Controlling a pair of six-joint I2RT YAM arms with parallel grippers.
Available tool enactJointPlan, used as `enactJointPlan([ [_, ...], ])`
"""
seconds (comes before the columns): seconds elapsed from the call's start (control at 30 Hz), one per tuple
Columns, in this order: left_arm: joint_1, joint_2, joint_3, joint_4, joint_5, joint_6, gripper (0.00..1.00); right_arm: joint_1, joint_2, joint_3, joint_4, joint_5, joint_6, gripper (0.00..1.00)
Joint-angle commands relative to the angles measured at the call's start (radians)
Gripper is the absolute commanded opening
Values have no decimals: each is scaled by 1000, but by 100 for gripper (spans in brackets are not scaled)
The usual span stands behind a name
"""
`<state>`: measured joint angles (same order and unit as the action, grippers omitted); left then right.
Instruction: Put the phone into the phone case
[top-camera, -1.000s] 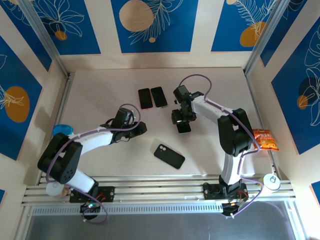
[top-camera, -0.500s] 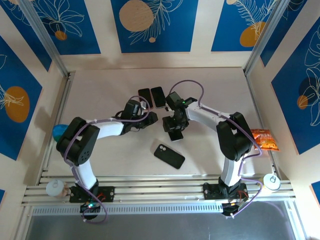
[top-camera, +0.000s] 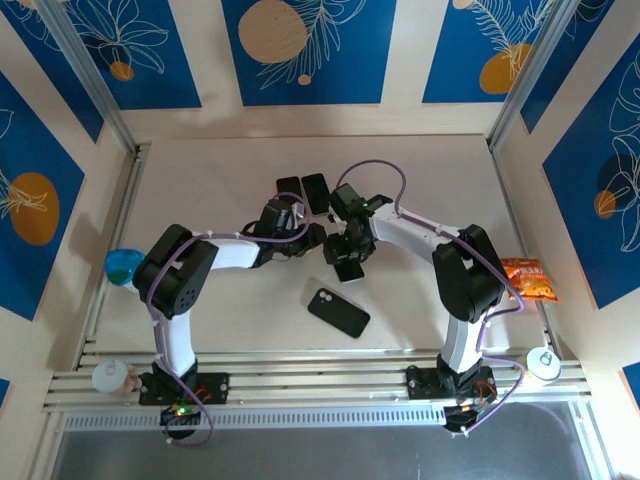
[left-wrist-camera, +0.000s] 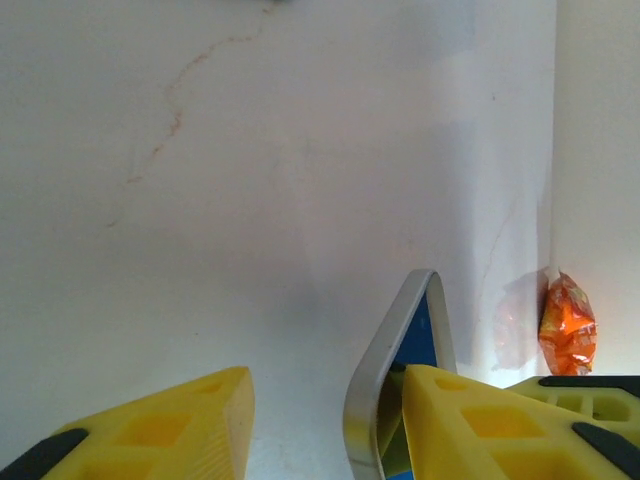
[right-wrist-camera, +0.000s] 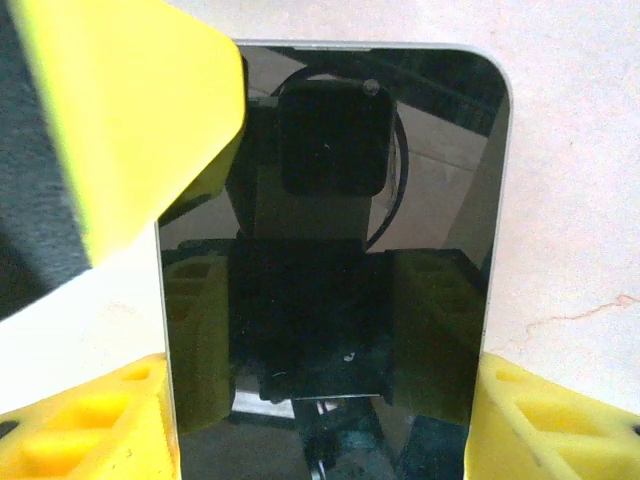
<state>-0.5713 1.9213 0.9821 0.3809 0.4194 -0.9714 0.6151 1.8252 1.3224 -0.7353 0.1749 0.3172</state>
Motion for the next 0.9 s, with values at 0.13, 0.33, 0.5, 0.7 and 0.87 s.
enactJointPlan([
  [0.13,-21,30,36,54,44,-30,42,6,0,55,-4,-47,14,49],
  [0.33,-26,47,42,83,56,-50,41,6,10,68,-6,-52,18,49],
  [0.5,-31,53,38,99,60,-59,34,5,9,73,-8,-56,20,48],
  [0.7,-32,59,25,149,61,-88,0,2,5,70,-7,-64,24,47],
  [0.87,-32,41,7,193,50,-106,0,-10,-22,33,0,-64,38,51],
])
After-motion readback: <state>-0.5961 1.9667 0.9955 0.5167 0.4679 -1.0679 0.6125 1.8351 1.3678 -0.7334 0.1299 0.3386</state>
